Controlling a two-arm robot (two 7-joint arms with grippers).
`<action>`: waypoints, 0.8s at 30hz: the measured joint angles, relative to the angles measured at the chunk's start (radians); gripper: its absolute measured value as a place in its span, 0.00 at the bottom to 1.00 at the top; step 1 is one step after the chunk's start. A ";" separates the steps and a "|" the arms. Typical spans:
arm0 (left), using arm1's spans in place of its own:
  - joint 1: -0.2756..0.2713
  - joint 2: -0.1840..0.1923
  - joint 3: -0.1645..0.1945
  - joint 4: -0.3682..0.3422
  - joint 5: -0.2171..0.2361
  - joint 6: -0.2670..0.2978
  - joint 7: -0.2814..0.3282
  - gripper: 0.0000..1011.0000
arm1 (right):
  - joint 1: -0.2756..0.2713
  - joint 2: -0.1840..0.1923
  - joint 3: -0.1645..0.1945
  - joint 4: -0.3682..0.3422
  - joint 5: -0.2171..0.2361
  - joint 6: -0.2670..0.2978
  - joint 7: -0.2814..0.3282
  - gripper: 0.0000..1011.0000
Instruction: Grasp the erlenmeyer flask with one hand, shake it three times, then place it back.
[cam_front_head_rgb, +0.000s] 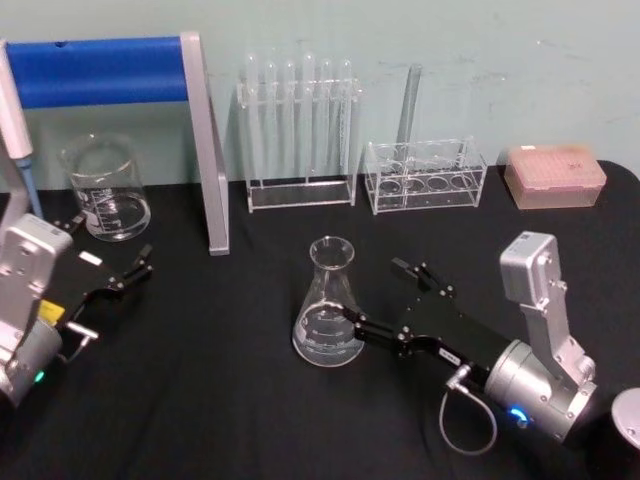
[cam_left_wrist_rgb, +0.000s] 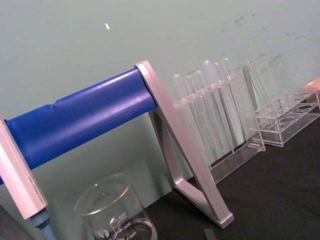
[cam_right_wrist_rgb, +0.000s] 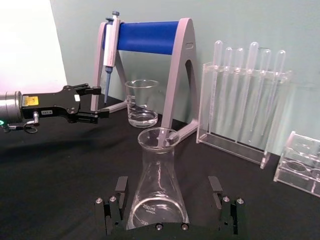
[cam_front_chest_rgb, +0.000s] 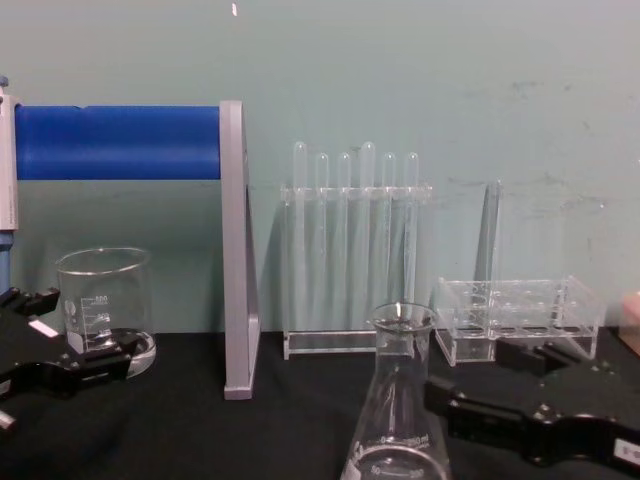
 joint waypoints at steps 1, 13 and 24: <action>0.000 0.000 0.000 0.000 0.000 0.000 0.000 0.99 | 0.005 -0.006 -0.001 0.005 -0.005 0.003 0.005 0.99; 0.000 0.000 0.000 0.000 0.000 0.000 0.000 0.99 | 0.057 -0.058 -0.013 0.056 -0.047 0.023 0.042 0.99; 0.000 0.000 0.000 0.000 0.000 0.000 0.000 0.99 | 0.109 -0.110 -0.011 0.119 -0.081 0.034 0.059 0.99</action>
